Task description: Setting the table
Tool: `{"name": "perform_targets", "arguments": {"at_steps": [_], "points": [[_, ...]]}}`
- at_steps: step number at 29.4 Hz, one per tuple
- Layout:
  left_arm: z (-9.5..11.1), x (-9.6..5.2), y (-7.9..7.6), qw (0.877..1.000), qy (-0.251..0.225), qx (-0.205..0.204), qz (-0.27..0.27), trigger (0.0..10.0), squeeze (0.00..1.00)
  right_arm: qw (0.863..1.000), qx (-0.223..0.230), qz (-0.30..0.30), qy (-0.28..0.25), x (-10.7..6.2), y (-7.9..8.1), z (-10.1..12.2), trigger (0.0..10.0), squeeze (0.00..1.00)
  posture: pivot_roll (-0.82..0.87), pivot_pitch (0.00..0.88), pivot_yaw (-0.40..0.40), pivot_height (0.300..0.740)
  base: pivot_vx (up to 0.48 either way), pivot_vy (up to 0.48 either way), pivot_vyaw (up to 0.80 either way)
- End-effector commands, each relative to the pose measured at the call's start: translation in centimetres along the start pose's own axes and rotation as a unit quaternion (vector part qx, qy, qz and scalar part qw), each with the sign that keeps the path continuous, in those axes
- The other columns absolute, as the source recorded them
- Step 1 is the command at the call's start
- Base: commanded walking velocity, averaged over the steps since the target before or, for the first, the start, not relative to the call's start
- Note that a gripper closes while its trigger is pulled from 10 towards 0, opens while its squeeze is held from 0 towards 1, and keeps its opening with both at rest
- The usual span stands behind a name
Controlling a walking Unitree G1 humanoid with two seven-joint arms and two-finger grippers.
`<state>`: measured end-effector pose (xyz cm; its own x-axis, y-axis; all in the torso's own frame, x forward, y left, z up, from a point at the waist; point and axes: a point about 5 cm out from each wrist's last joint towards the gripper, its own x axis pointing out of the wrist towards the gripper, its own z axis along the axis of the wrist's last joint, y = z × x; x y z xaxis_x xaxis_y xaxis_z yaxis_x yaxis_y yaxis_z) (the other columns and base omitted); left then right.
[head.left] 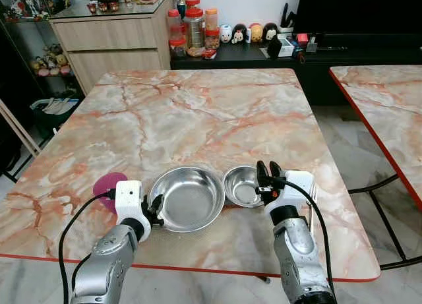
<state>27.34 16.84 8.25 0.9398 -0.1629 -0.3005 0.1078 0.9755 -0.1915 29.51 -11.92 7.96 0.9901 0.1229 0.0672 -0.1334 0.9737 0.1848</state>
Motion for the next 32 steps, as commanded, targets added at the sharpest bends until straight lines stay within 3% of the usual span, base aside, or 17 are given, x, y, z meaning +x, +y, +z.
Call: {"name": "perform_targets", "arguments": {"at_steps": [1, 11, 18, 20, 27, 28, 29, 30, 32], "points": [[0.9, 0.0, 0.1, 1.0, -0.015, 0.005, 0.004, 0.0, 0.0, 1.0, 0.001, 0.004, 0.001, 0.3, 0.4, 0.1, 10.0, 0.0, 0.02, 0.0, 0.039, 0.74, 0.0, 0.0, 0.0], [2.3, 0.0, 0.5, 0.997, -0.061, 0.036, 0.042, 0.0, 0.0, 1.0, 0.001, 0.005, 0.002, 0.2, 0.3, 0.1, 10.0, 0.0, 0.01, 0.0, 0.04, 0.74, 0.0, 0.0, 0.0], [2.4, 0.2, 0.0, 0.997, -0.06, 0.05, 0.027, 0.0, 0.0, 1.0, 0.0, 0.007, 0.001, 0.4, 0.4, 0.1, 10.0, 0.0, 0.01, 0.0, 0.039, 0.74, 0.0, 0.0, 0.0], [2.4, 0.2, 0.0, 0.996, -0.056, 0.058, 0.026, 10.0, 0.0, 1.0, 0.0, 0.009, 0.002, 0.4, 0.5, 0.1, 10.0, 0.0, 0.02, 0.0, 0.035, 0.74, 0.0, 0.0, 0.0], [3.7, -0.8, 0.1, 0.996, -0.067, 0.053, -0.006, 10.0, 0.0, 1.0, 0.0, 0.01, 0.004, 0.4, 0.5, 0.0, 10.0, 0.0, 0.03, 0.0, 0.035, 0.74, 0.0, 0.0, 0.0], [3.9, -1.2, 0.5, 0.996, -0.072, 0.046, -0.008, 10.0, 0.09, 1.0, 0.0, 0.01, 0.004, 0.4, 0.5, 0.0, 10.0, 0.0, 0.03, 0.0, 0.034, 0.74, 0.0, 0.0, 0.0], [3.9, -1.3, 0.7, 0.996, -0.074, 0.044, -0.007, 10.0, 0.09, 1.0, 0.001, 0.01, 0.005, 0.5, 0.5, 0.0, 10.0, 0.0, 0.04, 0.0, 0.033, 0.74, 0.0, 0.0, 0.0], [3.9, -1.5, 1.0, 0.997, -0.075, 0.035, -0.002, 10.0, 1.0, 1.0, 0.001, 0.01, 0.005, 0.5, 0.5, 0.0, 10.0, 0.0, 0.04, 0.0, 0.033, 0.74, 0.0, 0.0, 0.0], [3.8, -2.0, 1.5, 0.997, -0.079, 0.014, -0.006, 10.0, 1.0, 1.0, 0.001, 0.011, 0.007, 0.5, 0.5, -0.1, 10.0, 0.0, 0.04, 0.0, 0.031, 0.74, 0.0, 0.0, 0.0]]}}
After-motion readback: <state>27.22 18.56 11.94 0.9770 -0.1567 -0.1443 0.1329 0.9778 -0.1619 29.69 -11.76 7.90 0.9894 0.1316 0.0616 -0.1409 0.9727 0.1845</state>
